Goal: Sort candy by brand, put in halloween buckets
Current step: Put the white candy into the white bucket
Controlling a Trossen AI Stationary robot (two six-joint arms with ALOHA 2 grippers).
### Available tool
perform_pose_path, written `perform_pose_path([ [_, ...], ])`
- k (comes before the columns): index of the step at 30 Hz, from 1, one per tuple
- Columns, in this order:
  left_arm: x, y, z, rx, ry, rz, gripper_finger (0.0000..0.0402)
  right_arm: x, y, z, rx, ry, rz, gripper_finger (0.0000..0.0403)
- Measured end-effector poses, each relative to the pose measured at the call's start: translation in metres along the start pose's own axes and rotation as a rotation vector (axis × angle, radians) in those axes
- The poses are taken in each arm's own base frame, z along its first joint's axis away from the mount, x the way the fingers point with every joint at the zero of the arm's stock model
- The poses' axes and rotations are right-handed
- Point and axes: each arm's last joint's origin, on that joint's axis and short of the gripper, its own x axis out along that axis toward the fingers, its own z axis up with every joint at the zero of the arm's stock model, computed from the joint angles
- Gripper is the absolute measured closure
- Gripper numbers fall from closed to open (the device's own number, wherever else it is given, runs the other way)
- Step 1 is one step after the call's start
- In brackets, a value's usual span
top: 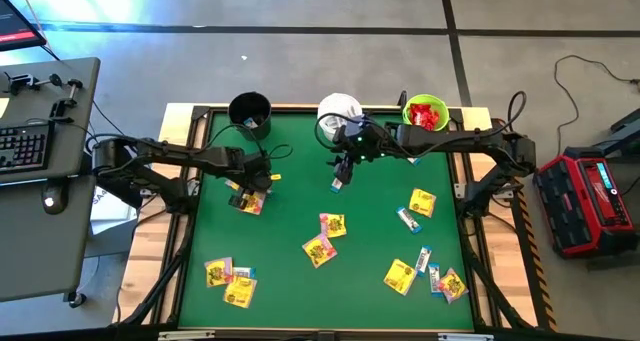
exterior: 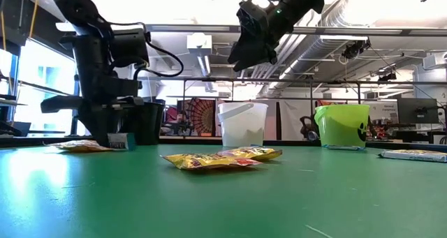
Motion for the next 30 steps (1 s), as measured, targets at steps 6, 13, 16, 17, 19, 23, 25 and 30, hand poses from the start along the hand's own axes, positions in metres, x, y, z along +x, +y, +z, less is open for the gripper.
perform_pose_path([
  [6, -0.001, -0.004, 0.002, 0.002, 0.008, 0.002, 0.0392, 0.000, 0.000, 0.000, -0.008, 0.001, 0.001, 0.0221],
  [13, -0.013, 0.003, 0.015, -0.121, -0.096, -0.054, 0.0387, 0.000, 0.000, 0.000, -0.008, 0.003, 0.017, 0.0221],
  [16, -0.022, 0.013, 0.025, -0.210, -0.184, -0.086, 0.0387, 0.000, 0.001, 0.000, -0.007, 0.004, 0.034, 0.0221],
  [17, -0.026, 0.017, 0.028, -0.244, -0.224, -0.093, 0.0387, 0.000, 0.001, 0.000, -0.005, 0.001, 0.042, 0.0221],
  [19, -0.035, 0.028, 0.035, -0.319, -0.299, -0.109, 0.0387, 0.000, 0.003, 0.002, 0.005, -0.017, 0.077, 0.0221],
  [23, -0.055, 0.049, 0.045, -0.453, -0.444, -0.149, 0.0387, -0.001, 0.007, 0.010, 0.044, -0.074, 0.209, 0.0221],
  [25, -0.065, 0.058, 0.051, -0.509, -0.518, -0.178, 0.0387, -0.002, 0.008, 0.013, 0.062, -0.103, 0.247, 0.0221],
  [30, -0.090, 0.073, 0.066, -0.567, -0.663, -0.196, 0.0387, -0.002, 0.009, 0.014, 0.133, -0.103, 0.268, 0.0221],
])
